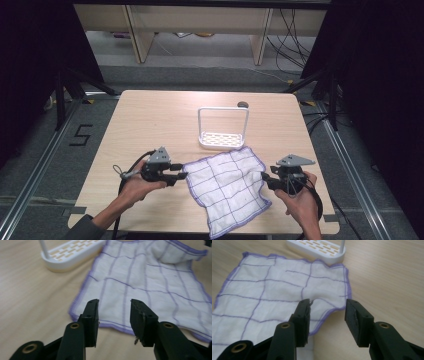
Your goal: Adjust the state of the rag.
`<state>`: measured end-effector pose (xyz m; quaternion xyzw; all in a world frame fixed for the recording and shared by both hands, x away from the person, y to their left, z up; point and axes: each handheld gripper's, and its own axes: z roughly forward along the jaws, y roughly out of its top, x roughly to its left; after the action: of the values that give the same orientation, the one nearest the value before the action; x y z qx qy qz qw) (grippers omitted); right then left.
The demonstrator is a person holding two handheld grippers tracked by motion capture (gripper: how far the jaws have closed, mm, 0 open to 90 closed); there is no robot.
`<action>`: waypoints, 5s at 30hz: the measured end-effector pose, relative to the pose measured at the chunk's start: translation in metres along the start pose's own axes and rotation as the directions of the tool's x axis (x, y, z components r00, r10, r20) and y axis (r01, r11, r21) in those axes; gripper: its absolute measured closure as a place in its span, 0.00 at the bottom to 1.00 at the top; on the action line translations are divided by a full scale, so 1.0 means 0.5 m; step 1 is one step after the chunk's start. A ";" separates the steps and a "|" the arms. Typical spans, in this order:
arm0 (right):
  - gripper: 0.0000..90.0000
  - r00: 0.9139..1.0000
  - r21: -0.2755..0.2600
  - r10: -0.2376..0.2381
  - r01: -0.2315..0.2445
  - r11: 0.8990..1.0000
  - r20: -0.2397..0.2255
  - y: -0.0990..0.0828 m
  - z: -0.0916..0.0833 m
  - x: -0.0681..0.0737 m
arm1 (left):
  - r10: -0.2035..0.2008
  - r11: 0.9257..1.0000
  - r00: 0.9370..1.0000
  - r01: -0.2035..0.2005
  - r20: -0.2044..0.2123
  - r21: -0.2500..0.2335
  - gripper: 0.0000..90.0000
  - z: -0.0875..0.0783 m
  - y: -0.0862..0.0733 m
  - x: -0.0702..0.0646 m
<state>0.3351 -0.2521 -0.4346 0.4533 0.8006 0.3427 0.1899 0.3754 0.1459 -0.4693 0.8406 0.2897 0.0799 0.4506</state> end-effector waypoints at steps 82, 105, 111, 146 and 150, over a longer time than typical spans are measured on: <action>0.74 0.998 0.094 -0.037 0.041 0.995 -0.050 -0.155 -0.060 0.105 | 0.130 0.978 0.986 -0.144 0.102 0.150 0.93 0.010 -0.097 -0.082; 0.55 1.000 0.048 0.000 0.001 0.999 -0.021 0.021 0.101 -0.005 | -0.065 0.992 0.985 0.081 -0.159 0.101 0.47 0.035 -0.018 0.079; 0.56 1.000 0.054 -0.022 0.023 0.998 -0.017 0.049 0.143 -0.040 | -0.062 0.991 0.985 0.080 -0.161 0.106 0.48 0.052 0.001 0.094; 0.67 0.999 0.153 -0.030 0.036 0.988 -0.045 0.064 0.245 -0.062 | -0.047 0.981 0.988 0.073 -0.149 0.177 0.65 0.121 0.010 0.123; 0.80 0.998 0.147 -0.004 0.013 0.989 -0.060 0.063 0.248 -0.058 | -0.015 0.983 0.992 0.038 -0.128 0.177 0.84 0.125 0.012 0.117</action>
<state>0.4451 -0.2190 -0.4978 0.4523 0.8309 0.2953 0.1335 0.4506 0.1319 -0.5084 0.8671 0.3347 0.1005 0.3550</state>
